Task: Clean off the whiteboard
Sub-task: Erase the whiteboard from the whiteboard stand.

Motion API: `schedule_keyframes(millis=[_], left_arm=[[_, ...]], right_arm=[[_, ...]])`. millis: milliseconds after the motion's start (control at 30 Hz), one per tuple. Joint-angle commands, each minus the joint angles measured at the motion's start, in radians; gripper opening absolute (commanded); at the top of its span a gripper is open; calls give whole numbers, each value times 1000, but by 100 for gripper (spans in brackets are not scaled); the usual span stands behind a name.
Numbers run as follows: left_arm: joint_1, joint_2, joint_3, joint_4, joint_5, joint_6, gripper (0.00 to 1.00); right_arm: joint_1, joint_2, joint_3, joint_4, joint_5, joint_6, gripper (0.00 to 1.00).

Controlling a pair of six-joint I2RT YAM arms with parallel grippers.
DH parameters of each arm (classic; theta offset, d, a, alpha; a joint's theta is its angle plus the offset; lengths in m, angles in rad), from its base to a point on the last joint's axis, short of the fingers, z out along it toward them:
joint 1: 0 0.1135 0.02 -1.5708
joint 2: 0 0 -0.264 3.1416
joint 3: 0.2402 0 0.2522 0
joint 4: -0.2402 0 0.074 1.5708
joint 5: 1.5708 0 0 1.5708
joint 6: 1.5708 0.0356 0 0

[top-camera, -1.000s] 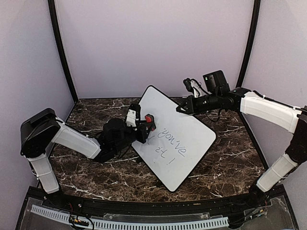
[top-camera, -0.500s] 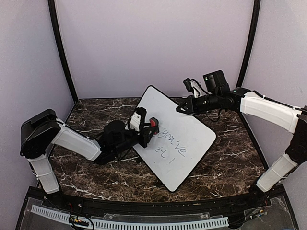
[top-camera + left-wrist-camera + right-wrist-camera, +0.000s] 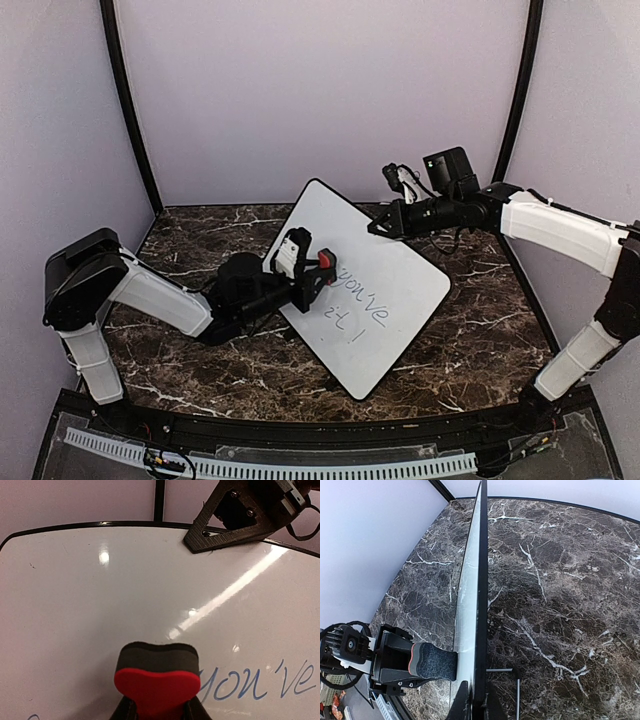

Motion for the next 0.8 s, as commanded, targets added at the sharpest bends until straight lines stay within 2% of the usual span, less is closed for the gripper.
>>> schedule_keyframes(millis=[0, 200, 367, 767], left_arm=[[-29, 71, 40, -131, 95, -22, 0], [-31, 82, 124, -146, 114, -27, 0], [-31, 82, 125, -155, 84, -24, 0], [-32, 44, -50, -135, 36, -66, 0]], right_arm=[[67, 61, -42, 77, -68, -184, 0], [67, 62, -41, 75, -67, -185, 0], [67, 59, -42, 75, -67, -186, 0], [67, 59, -42, 75, -68, -186, 0]])
